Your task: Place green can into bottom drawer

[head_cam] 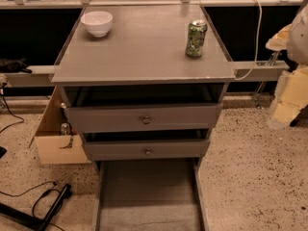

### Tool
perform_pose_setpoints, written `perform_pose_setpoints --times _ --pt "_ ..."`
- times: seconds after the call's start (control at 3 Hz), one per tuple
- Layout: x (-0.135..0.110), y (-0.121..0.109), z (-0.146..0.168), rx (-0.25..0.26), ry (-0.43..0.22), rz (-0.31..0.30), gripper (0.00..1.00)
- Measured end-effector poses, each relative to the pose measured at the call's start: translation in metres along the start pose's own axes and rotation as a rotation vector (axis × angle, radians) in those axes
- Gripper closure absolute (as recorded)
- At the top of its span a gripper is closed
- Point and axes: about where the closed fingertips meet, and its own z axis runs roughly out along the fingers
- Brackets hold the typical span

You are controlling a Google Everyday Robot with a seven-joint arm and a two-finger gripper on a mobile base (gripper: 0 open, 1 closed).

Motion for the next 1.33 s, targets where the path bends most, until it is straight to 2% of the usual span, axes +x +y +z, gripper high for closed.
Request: perform_pose_setpoints --times 0.33,0.67,1.0,1.33 --pt "0.0 0.0 0.0 0.0 0.0 0.0 0.0" --pt "0.001 -0.02 0.013 0.017 -0.07 0.01 0.0" --pt "0.005 -0.079 0.041 0.072 -0.271 0.026 0.0" --pt "0.005 -0.136 0.055 0.127 -0.466 0.051 0.0"
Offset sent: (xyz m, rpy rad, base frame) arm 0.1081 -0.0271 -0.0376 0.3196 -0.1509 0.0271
